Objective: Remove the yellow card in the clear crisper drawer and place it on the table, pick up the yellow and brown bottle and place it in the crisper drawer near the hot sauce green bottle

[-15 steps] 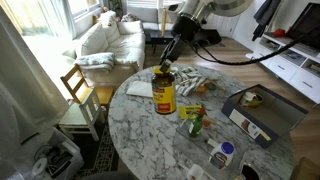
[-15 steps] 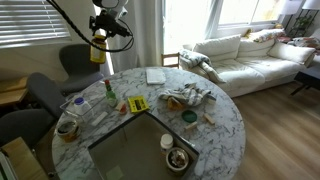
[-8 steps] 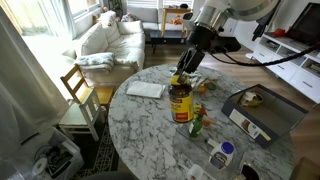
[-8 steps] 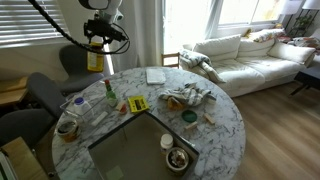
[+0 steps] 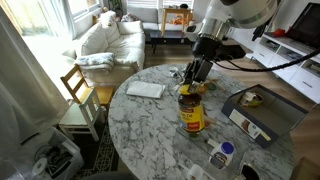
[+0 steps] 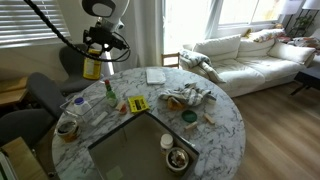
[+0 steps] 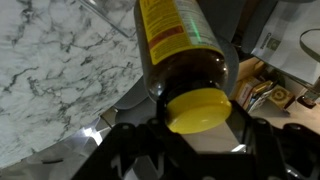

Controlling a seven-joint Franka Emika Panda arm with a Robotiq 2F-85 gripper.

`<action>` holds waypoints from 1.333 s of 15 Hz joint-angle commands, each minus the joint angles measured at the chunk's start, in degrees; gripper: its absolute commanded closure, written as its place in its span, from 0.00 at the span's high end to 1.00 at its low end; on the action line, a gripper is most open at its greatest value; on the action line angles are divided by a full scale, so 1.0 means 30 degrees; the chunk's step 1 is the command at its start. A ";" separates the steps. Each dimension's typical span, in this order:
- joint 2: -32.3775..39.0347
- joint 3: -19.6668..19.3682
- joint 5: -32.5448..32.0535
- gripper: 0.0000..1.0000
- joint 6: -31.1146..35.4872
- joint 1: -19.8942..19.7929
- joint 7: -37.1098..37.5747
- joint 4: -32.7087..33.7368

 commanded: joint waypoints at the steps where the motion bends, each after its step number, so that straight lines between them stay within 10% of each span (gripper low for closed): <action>1: -0.0613 -0.0880 -0.0082 0.37 -0.0751 0.0504 -0.1400 -0.1268; 20: -0.2930 -0.1424 -0.1256 0.37 0.3848 0.1576 -0.5471 -0.7539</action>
